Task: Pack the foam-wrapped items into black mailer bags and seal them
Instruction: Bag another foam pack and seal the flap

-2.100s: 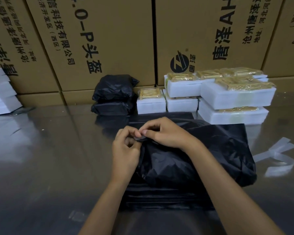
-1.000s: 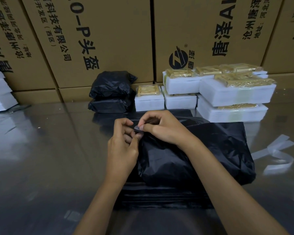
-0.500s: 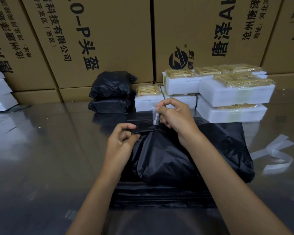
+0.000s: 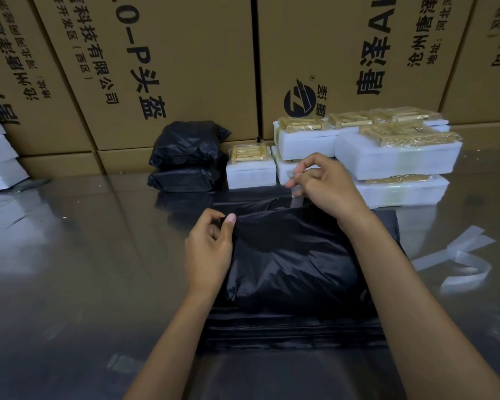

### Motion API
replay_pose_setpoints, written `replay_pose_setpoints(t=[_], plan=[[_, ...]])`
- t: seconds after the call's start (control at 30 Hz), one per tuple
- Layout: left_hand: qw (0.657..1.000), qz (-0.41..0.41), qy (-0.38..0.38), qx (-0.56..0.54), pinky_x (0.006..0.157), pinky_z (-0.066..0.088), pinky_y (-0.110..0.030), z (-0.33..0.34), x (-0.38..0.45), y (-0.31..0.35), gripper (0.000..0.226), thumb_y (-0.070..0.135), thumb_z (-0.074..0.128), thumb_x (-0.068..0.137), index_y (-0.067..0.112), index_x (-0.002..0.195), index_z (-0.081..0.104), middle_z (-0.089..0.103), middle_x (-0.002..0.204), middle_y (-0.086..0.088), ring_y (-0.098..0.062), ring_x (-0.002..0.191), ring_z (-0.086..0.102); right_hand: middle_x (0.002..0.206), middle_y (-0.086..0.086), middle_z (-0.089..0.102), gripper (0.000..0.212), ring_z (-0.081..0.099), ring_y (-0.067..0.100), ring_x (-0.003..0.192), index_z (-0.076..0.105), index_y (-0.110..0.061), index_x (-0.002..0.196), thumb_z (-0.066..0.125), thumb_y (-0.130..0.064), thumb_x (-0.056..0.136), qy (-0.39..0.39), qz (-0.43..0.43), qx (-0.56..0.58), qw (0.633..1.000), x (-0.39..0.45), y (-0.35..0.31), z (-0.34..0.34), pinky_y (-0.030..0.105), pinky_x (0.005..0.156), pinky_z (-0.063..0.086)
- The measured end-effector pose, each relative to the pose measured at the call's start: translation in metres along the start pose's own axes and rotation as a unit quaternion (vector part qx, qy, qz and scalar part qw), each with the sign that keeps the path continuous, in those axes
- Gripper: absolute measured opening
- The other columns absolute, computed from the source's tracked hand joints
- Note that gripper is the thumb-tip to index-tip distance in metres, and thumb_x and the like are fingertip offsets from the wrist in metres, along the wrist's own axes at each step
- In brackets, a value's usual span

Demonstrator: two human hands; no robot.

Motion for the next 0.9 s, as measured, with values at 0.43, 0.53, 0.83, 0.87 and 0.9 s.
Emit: replay_pose_setpoints(t=[0.43, 0.53, 0.83, 0.87, 0.9], plan=[[0.94, -0.036, -0.199, 0.274, 0.059, 0.037, -0.034, 0.031, -0.019, -0.01, 0.021, 0.038, 0.056, 0.097, 0.02, 0.091, 0.046, 0.058, 0.073, 0.001, -0.023, 0.072, 0.056, 0.111, 0.001, 0.07, 0.016, 0.061, 0.023, 0.099, 0.053, -0.019, 0.106, 0.06, -0.027, 0.094, 0.035, 0.021, -0.167, 0.985, 0.003, 0.042, -0.068, 0.031, 0.076, 0.039], [0.957, -0.021, -0.184, 0.224, 0.068, 0.041, -0.034, 0.019, -0.014, -0.005, 0.015, 0.006, 0.062, 0.088, 0.017, 0.091, 0.052, 0.053, 0.079, -0.002, -0.025, 0.075, 0.054, 0.124, 0.0, 0.065, 0.027, 0.058, 0.024, 0.109, 0.05, -0.021, 0.11, 0.059, -0.042, 0.095, 0.031, 0.032, -0.2, 0.979, -0.009, 0.049, -0.086, 0.038, 0.089, 0.043], [0.911, 0.177, -0.352, 0.119, 0.107, 0.022, -0.005, 0.061, -0.049, 0.102, 0.034, 0.035, 0.048, 0.102, 0.036, 0.135, 0.057, 0.049, 0.143, 0.024, 0.011, 0.135, 0.034, 0.143, 0.001, 0.055, 0.054, 0.053, 0.029, 0.129, 0.042, -0.022, 0.131, 0.042, -0.063, 0.096, 0.059, 0.103, -0.317, 0.941, -0.06, 0.123, -0.136, 0.054, 0.114, 0.02], [0.889, 0.193, -0.383, 0.16, 0.11, 0.016, -0.009, 0.074, -0.056, 0.107, 0.041, 0.042, 0.043, 0.102, 0.035, 0.143, 0.049, 0.039, 0.151, 0.022, 0.008, 0.141, 0.025, 0.144, 0.001, 0.054, 0.054, 0.052, 0.028, 0.13, 0.041, -0.022, 0.133, 0.043, -0.061, 0.096, 0.063, 0.11, -0.323, 0.938, -0.063, 0.13, -0.142, 0.056, 0.116, 0.015], [0.87, 0.206, -0.402, 0.196, 0.113, 0.012, -0.015, 0.086, -0.061, 0.111, 0.048, 0.047, 0.038, 0.103, 0.034, 0.148, 0.041, 0.03, 0.157, 0.018, 0.004, 0.145, 0.017, 0.145, 0.001, 0.053, 0.053, 0.051, 0.028, 0.131, 0.041, -0.023, 0.135, 0.046, -0.058, 0.096, 0.064, 0.116, -0.331, 0.934, -0.065, 0.136, -0.147, 0.056, 0.116, 0.013]])
Point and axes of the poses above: each hand's wrist, its own x-axis towards the middle knuckle, its own z-axis out of the palm, y = z × x, the point moved 6 cm from there along x, towards the middle knuckle
